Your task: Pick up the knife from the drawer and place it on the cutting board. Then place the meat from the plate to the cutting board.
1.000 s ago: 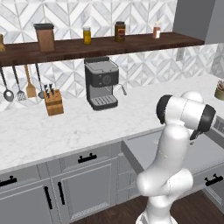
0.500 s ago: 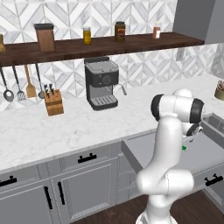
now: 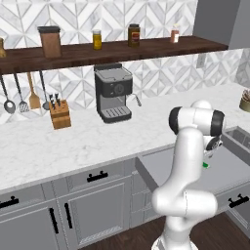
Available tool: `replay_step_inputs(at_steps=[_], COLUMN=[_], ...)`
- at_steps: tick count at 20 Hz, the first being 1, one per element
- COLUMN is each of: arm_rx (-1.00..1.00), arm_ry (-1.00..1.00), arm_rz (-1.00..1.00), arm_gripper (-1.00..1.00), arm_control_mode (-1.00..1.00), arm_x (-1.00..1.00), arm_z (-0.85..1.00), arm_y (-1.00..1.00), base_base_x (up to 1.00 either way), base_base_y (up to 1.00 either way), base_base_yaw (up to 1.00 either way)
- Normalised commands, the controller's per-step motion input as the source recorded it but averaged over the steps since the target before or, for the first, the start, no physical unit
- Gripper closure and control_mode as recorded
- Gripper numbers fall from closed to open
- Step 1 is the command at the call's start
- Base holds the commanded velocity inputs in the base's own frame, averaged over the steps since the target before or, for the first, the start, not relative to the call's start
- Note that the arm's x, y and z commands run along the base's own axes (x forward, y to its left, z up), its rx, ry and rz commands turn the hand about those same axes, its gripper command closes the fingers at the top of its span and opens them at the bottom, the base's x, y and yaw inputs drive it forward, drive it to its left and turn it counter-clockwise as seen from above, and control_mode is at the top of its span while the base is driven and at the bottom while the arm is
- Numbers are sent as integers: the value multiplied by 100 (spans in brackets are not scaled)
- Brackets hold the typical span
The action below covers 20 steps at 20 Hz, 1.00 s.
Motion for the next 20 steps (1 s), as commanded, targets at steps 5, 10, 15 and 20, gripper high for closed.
replay_step_inputs(at_steps=[5,10,15,20], arm_rx=[0,0,0,0], arm_ry=[0,0,-1,-4], arm_rz=[6,5,7,7], arm_gripper=[-100,-100,-100,-100], arm_control_mode=[-100,-100,-100,-100], arm_x=[0,0,12,15], arm_z=[-21,-16,-18,-16], arm_y=[-1,-2,-1,-2], base_base_x=[0,0,0,0], base_base_y=[0,0,0,0], base_base_yaw=[0,0,0,0])
